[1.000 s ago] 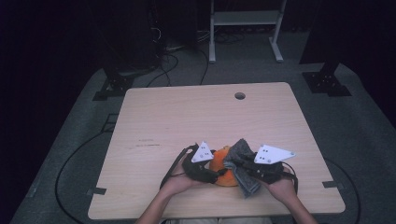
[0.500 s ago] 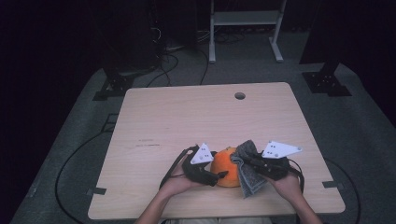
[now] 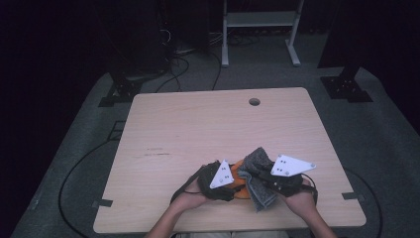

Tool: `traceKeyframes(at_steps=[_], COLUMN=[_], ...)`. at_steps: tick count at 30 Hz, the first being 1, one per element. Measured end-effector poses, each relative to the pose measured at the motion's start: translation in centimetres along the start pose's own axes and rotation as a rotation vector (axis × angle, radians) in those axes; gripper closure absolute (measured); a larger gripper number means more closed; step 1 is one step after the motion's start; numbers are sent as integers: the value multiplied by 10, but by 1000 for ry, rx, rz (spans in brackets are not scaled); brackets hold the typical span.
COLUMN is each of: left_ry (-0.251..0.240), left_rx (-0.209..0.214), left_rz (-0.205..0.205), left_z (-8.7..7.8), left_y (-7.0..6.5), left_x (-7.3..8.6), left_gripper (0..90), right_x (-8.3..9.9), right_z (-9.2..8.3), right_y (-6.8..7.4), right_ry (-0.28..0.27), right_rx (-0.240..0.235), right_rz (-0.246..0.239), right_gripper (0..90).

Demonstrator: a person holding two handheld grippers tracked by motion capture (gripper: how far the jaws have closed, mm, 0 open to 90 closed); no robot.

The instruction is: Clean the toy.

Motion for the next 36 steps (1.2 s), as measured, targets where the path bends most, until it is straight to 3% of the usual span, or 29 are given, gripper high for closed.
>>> traceKeyframes(at_steps=[3,5,8,10,12,15,18,21,23,25,26,27,29,31,33,34,36], left_ry=[-4,-10,-19,-32,-32,-16,-22,-29,-16,-1,4,4,4,14,27,34,33], left_rx=[17,43,40,17,11,9,31,56,54,41,46,49,54,58,72,83,93], left_rz=[-22,-75,-166,-204,-155,-21,25,1,-57,-101,-93,-88,-91,-98,-118,-130,-152], left_z=[0,2,5,6,5,1,-1,-1,3,7,6,5,2,-2,-6,-8,-9], left_y=[-2,-3,0,2,0,-5,-7,-9,-9,-7,-7,-6,-4,0,5,6,7], left_x=[0,-3,-9,-11,-11,-9,-7,-9,-13,-14,-13,-11,-8,-3,1,2,3], left_gripper=[328,259,157,189,257,340,383,372,266,175,191,238,293,340,352,355,355], right_x=[9,13,13,8,-1,-5,-2,3,5,1,-3,-4,-2,2,8,13,20], right_z=[-5,-10,-12,-10,-5,1,2,-3,-5,-5,-3,-1,1,1,-1,-4,-8], right_y=[-19,-28,-27,-18,-5,4,-2,-14,-17,-11,-2,3,5,-2,-12,-20,-29], right_ry=[10,21,15,1,-9,0,10,20,19,5,-29,-30,-15,-7,-1,1,0], right_rx=[51,62,64,35,-4,-31,-29,1,14,3,-63,-78,-74,-60,-24,0,15], right_rz=[58,84,89,86,70,46,71,118,134,121,135,125,100,130,152,185,210], right_gripper=[808,808,808,808,808,808,808,808,808,808,807,807,807,807,807,808,808])
Point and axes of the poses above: each handheld gripper's, and its own axes: z roughly forward along the jaws, x roughly out of its underside, y roughly to its left, the point moved 6 cm from there along z, roughly forward along the jaws, and after that the axes turned 13 degrees about -y, right-handed, at the moved point
